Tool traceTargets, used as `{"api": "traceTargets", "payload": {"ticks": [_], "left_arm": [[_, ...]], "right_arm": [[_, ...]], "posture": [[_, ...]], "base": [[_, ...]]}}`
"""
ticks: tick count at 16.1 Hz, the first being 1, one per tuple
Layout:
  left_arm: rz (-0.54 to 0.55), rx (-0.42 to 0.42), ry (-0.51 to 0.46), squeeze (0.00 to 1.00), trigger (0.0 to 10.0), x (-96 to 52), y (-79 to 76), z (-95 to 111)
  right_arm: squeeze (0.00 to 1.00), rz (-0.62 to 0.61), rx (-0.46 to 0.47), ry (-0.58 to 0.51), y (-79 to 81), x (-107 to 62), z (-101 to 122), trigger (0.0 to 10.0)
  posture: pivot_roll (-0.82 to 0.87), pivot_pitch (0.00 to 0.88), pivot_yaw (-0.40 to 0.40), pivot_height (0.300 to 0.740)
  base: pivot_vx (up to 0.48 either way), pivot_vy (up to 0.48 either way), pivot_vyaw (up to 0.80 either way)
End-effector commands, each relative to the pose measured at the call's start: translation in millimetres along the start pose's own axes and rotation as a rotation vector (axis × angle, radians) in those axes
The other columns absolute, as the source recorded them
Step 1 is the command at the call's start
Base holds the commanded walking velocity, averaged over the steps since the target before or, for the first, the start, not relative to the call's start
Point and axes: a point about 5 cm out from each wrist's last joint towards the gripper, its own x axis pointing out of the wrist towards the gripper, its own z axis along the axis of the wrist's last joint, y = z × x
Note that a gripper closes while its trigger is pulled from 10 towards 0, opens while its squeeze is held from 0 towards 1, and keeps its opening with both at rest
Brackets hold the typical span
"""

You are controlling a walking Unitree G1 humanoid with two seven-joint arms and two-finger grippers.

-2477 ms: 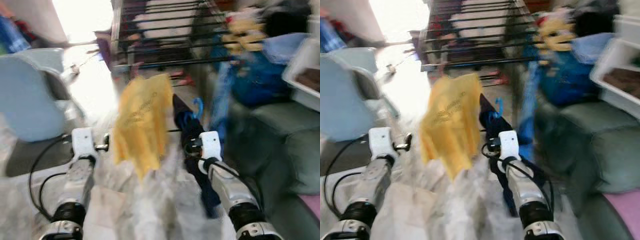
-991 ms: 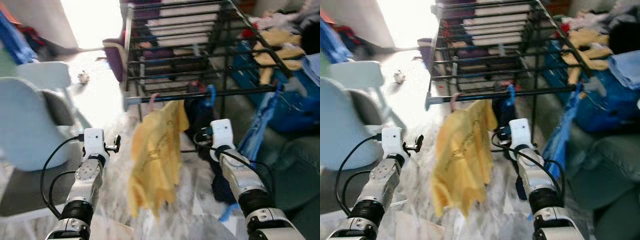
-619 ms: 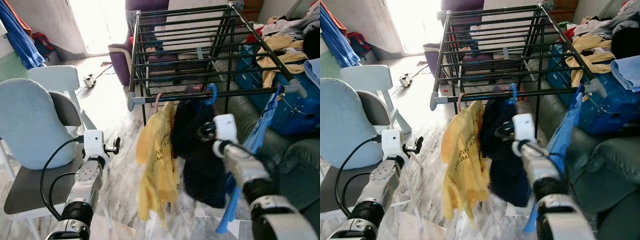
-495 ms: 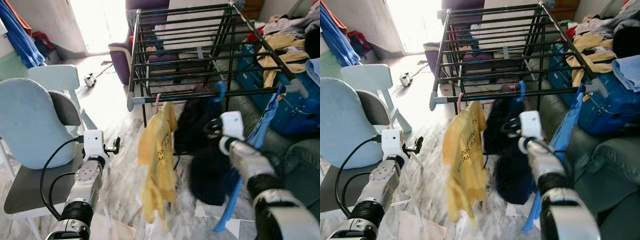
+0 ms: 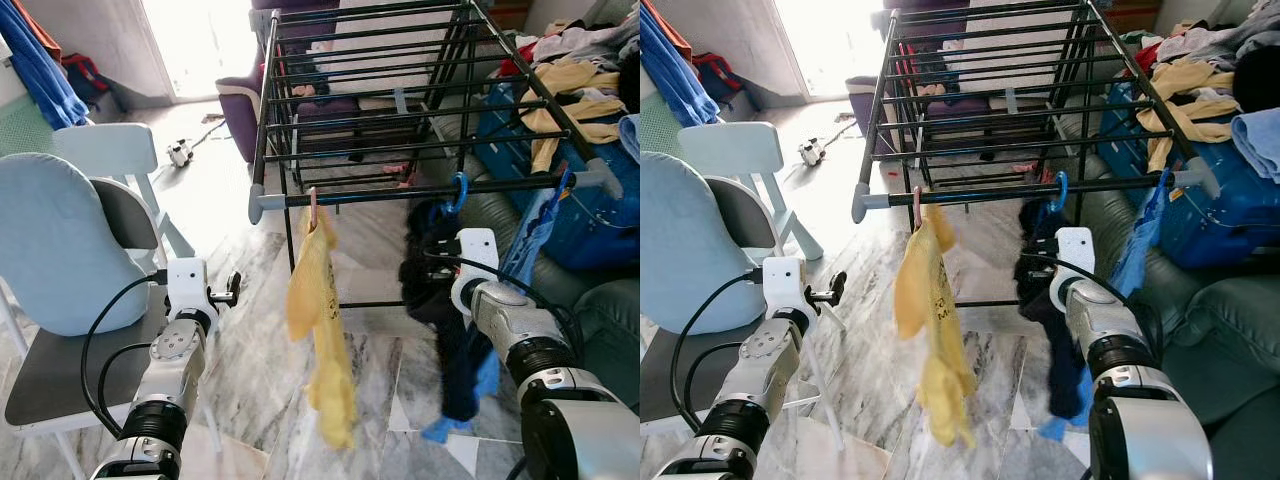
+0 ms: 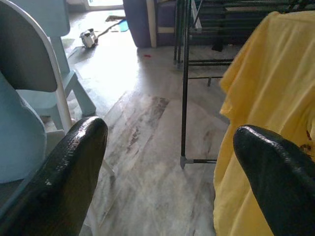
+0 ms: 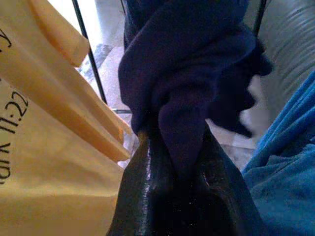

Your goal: Hang hanger

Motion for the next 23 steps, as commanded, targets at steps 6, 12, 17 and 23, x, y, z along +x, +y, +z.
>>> {"api": "traceTargets", "payload": {"ticks": [6,12,17,23], "left_arm": [[0.019,-0.004,0.021,0.00,10.0,-0.1,4.3,-2.7],[0.010,0.002,0.015,0.00,10.0,-0.3,3.4,-2.9],[0.015,-0.008,0.003,0.00,10.0,-0.2,3.3,-1.4],[0.015,-0.001,-0.006,0.00,10.0,0.6,3.9,0.7]], "right_arm": [[1.00,0.020,-0.100,-0.062,14.7,-0.5,-10.3,10.0],[1.00,-0.026,-0.080,-0.103,33.8,-3.3,-18.7,10.0],[1.00,-0.105,-0.059,-0.218,26.6,-15.0,-17.0,10.0],[1.00,-0.134,-0.080,-0.327,32.7,-26.4,-14.1,10.0]], "posture": [[-0.12,0.000,0.067,0.740],[-0.12,0.000,0.064,0.740],[-0.12,0.000,0.063,0.740],[-0.12,0.000,0.066,0.740]], "base": [[0.000,0.000,0.00],[0.000,0.000,0.00],[0.000,0.000,0.00],[0.000,0.000,0.00]]}}
